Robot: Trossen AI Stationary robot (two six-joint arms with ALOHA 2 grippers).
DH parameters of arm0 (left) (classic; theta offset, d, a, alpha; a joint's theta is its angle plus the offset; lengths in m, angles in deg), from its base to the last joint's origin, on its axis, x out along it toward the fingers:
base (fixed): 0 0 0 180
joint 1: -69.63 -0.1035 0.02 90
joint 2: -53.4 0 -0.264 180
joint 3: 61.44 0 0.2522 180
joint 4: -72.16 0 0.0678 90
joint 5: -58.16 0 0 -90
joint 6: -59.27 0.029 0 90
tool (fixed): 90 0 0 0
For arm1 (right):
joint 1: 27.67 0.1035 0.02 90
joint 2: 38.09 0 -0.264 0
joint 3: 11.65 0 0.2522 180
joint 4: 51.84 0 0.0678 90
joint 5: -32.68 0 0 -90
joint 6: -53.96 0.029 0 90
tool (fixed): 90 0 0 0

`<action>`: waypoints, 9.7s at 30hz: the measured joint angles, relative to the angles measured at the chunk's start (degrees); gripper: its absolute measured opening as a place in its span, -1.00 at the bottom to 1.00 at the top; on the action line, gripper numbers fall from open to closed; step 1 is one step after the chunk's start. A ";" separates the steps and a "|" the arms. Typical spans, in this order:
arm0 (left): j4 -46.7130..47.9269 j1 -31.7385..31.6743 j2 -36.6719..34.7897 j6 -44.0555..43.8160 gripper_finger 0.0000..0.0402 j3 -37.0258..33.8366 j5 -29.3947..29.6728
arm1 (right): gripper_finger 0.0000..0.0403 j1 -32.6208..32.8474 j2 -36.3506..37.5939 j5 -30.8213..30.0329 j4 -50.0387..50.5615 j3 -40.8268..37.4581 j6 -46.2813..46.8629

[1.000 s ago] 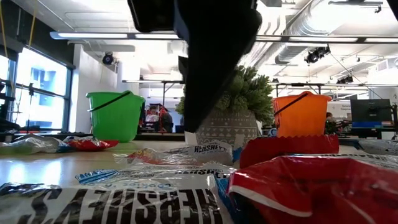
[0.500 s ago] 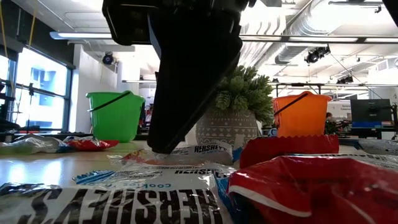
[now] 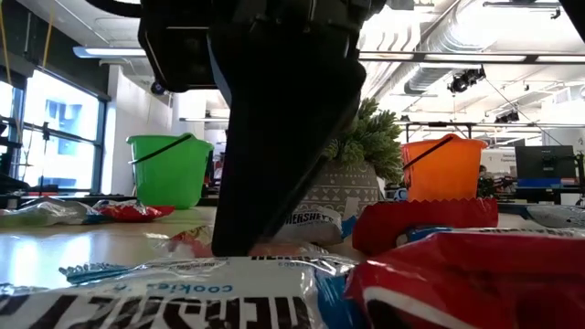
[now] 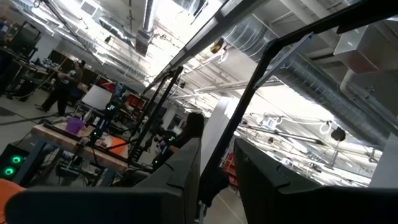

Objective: Sort candy
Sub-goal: Put the transparent candy into the orange bucket, then put the white chocolate bars into the white bucket

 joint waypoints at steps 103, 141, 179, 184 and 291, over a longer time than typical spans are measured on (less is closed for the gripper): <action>-15.80 0.00 10.12 29.03 -0.59 0.02 33.97 | -0.91 -62.89 56.72 -24.24 26.24 -40.18 -34.68; -6.85 0.00 12.40 28.92 -0.59 0.02 22.63 | -0.28 -56.50 56.65 -17.95 41.48 -26.38 -1.25; -6.45 0.00 14.39 14.11 -0.59 0.00 12.38 | -0.28 6.45 55.60 -19.67 51.62 -26.34 60.73; -6.56 0.00 16.09 11.06 -0.59 0.01 13.60 | -0.28 8.17 54.52 -23.40 51.48 -26.74 60.69; -10.19 1.95 13.50 16.07 -0.59 0.00 10.10 | -0.86 -43.12 37.35 -22.47 -13.01 -26.01 6.08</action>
